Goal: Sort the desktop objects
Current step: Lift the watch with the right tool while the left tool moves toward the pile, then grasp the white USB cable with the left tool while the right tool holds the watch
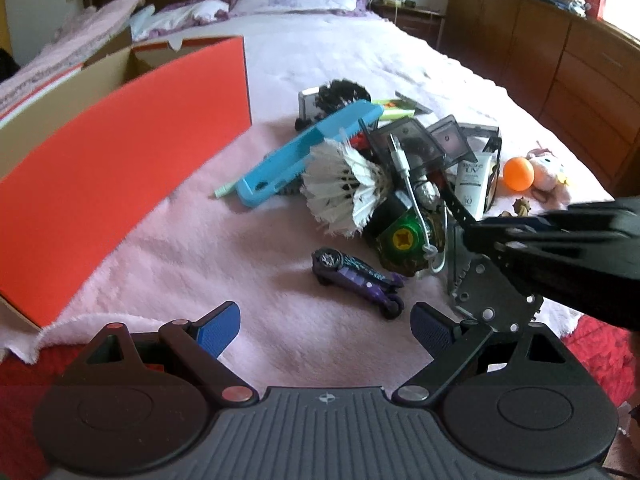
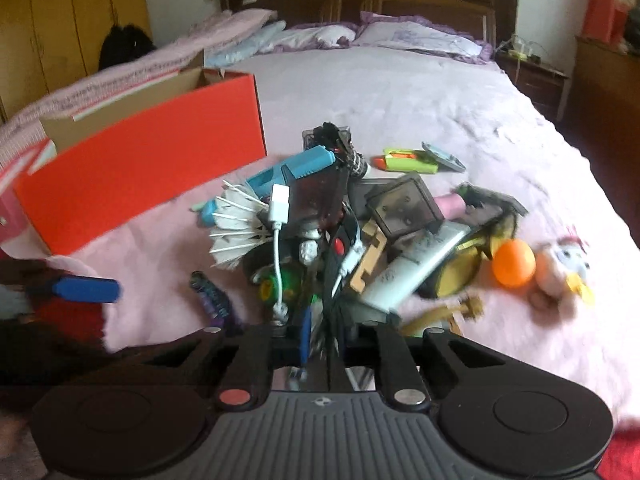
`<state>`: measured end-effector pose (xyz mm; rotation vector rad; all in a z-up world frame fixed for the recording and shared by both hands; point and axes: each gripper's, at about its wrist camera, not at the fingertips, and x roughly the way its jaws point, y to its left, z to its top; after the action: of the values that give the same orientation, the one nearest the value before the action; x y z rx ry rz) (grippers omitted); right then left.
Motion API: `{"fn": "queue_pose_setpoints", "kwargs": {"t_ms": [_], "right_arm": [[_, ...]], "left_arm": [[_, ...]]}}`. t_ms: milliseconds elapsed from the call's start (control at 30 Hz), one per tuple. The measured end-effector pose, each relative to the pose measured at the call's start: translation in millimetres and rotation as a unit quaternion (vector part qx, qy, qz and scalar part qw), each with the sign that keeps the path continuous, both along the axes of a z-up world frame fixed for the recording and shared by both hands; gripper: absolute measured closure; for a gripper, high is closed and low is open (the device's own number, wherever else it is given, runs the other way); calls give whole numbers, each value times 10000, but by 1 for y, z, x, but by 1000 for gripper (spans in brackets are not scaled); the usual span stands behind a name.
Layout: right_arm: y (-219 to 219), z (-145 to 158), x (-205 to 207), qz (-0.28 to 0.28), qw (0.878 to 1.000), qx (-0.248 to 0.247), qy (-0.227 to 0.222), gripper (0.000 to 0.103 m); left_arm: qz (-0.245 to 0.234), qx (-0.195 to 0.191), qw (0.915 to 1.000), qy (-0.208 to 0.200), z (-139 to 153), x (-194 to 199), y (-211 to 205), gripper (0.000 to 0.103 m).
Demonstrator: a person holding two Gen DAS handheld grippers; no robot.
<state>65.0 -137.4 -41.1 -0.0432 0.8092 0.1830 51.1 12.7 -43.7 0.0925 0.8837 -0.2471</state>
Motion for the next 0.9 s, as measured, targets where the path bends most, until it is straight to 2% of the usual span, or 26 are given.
{"fn": "queue_pose_setpoints", "kwargs": {"t_ms": [67,267,533,733,833,900], "right_arm": [[0,3,3,-26,10000,-55,-63,100],[-22,27,-21,-384,9984,229,-360,101],[-50,59,-54,-859,9916,607,-754,100],[-55,33,-59,-1015,9924,538,-442,100],[-57,18,-61,-1085,9925,491,-266,100],[-59,8,-62,-1132,9924,460,-148,100]], "left_arm": [[1,11,10000,-51,3,-1,2,11],[33,-103,9999,0,3,3,3,11],[-171,-135,9998,2,1,0,-7,11],[-240,-159,9996,-6,1,1,-13,12],[-430,-180,9988,-122,3,3,-24,22],[-613,-144,9978,-224,4,5,-34,33]]}}
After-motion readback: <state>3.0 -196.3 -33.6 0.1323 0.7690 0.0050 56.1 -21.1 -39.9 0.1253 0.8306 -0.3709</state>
